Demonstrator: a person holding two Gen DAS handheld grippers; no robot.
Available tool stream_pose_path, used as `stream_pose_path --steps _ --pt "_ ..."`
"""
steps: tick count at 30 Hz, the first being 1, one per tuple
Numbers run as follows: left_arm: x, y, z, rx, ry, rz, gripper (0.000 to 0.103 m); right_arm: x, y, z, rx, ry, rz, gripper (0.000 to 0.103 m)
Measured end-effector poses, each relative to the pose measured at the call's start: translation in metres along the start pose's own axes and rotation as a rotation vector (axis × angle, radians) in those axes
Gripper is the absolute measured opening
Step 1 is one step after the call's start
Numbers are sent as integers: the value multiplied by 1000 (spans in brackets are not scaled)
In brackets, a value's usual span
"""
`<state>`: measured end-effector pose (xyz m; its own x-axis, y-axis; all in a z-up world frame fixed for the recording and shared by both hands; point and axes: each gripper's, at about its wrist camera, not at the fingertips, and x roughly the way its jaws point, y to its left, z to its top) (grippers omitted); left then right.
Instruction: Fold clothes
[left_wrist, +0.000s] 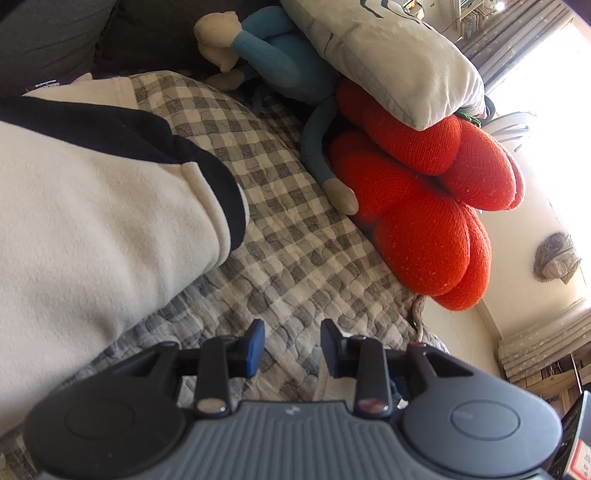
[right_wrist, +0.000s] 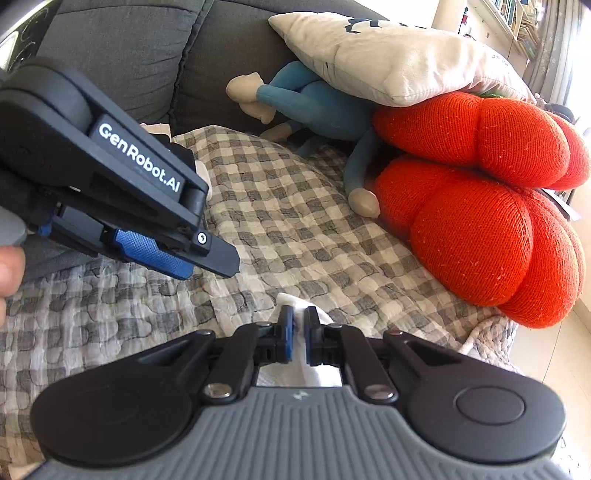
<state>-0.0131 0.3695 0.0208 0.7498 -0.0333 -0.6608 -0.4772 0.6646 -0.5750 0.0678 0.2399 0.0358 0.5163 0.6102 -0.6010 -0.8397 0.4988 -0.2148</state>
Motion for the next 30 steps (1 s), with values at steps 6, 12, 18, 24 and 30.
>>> stream_pose_path --steps 6,12,18,24,30 --pt "-1 5 -1 -17 18 2 33 -4 -10 -5 51 47 27 15" --pt "-3 5 -4 -9 17 12 33 -27 -10 -7 45 -4 75 37" --pt "-4 4 -7 0 16 22 33 -2 -4 -11 -12 77 42 37" --pt "-3 5 -8 5 21 27 33 8 -18 -6 75 85 103 7" --pt "-5 3 -8 8 19 15 33 -2 -27 2 174 7 72 5"
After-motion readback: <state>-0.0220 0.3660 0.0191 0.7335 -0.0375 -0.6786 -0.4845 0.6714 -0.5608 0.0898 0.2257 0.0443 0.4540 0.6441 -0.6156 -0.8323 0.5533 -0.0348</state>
